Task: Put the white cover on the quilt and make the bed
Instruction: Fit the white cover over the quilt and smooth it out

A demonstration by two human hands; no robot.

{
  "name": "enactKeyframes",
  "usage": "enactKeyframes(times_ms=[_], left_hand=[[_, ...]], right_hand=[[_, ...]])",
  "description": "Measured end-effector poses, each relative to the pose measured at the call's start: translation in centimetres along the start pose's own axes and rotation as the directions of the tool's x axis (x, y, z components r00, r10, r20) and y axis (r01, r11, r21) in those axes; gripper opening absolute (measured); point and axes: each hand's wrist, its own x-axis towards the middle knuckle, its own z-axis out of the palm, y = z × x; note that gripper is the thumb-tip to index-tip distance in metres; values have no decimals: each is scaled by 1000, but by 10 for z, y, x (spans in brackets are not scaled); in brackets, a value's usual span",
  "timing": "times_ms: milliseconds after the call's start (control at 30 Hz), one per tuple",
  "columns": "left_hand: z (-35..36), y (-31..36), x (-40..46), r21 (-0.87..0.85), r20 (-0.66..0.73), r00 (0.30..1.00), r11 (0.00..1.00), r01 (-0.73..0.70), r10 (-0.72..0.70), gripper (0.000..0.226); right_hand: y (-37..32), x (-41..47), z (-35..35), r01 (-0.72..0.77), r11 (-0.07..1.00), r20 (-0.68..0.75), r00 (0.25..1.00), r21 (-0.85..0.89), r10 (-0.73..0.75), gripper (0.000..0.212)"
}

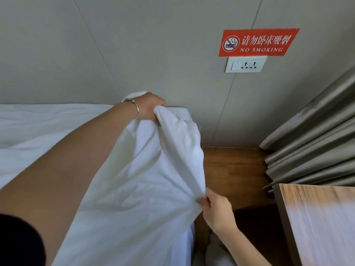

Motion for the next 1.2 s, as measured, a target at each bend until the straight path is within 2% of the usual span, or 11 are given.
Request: enactKeyframes(times_ms=[67, 133, 200, 300, 400, 500, 633, 767, 867, 1033, 1200], left_hand=[[21, 22, 14, 2, 51, 995, 996, -86, 85, 18], [53, 36, 26, -104, 18, 997, 992, -71, 73, 20], [93, 47, 29, -194, 71, 995, 980, -52, 67, 46], [141, 62, 17, -64, 240, 957, 986, -153, 164, 81], [171, 50, 6, -175, 181, 975, 980, -94, 126, 55], [181, 8, -3, -303, 69, 996, 950, 79, -61, 36], [189, -63, -2, -325, 39, 925, 871, 370, -378, 39], [208, -133, 21, -365, 43, 821, 756, 544, -570, 40], [221, -179, 32, -379, 26, 768, 705, 600, -640, 43], [213, -220, 36, -194, 174, 808, 785, 588, -563, 64], [191, -259, 27, 35, 166, 782, 796, 604, -601, 24]], right_hand=[[6, 3, 14, -119, 984, 235, 961, -132, 148, 17], [13, 16, 10, -223, 946, 310, 906, -234, 290, 12], [24, 29, -5, -364, 921, 186, 904, -137, 385, 14], [20, 55, -37, -460, 873, -99, 872, 161, 478, 38], [-8, 94, -53, -293, 952, -198, 931, 90, 306, 42], [-37, 141, -42, -59, 998, -16, 998, 21, 59, 42], [-76, 217, -4, 111, 994, 223, 968, 18, -113, 37], [-97, 301, 50, 286, 951, 323, 917, -117, -236, 44], [-102, 355, 78, 374, 903, 380, 883, -212, -277, 48], [-103, 408, 84, 354, 913, 592, 787, -204, -173, 20], [-109, 432, 67, 364, 869, 450, 872, -336, -191, 22]])
